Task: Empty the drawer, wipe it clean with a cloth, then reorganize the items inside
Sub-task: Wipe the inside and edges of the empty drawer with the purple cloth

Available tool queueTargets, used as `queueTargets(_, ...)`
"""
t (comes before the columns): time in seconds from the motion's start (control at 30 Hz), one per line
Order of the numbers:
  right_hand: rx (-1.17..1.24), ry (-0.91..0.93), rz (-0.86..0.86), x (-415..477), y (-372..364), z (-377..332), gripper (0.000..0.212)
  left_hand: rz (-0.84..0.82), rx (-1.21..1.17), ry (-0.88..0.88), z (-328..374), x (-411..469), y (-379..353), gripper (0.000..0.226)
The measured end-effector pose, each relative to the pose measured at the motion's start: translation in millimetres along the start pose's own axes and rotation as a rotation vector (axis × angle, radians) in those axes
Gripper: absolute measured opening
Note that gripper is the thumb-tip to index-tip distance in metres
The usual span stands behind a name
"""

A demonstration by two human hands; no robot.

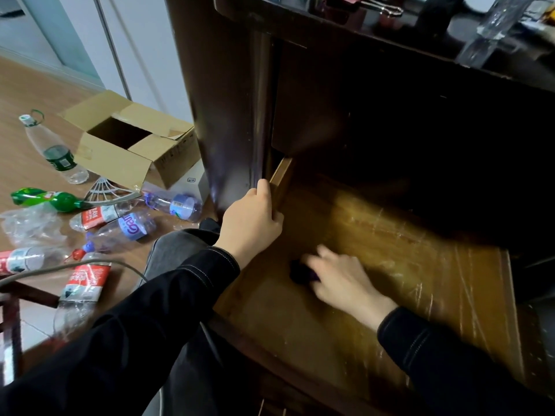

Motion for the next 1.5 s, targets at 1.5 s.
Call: queueTargets(1.5, 0.052, 0.162, -0.201, -22.8, 5.3, -34.7, 0.018, 0.036, -0.016, -0.019, -4.7, 1.1, -2.6, 0.027)
Point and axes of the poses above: each hand's wrist, its own x-axis towards the middle knuckle, its own y-axis out of the back of the hand, z = x × y, the point moved 9 cm from there along x, towards the middle knuckle, and after that the axes turned 1 degree about x, right-handed, at the moved point
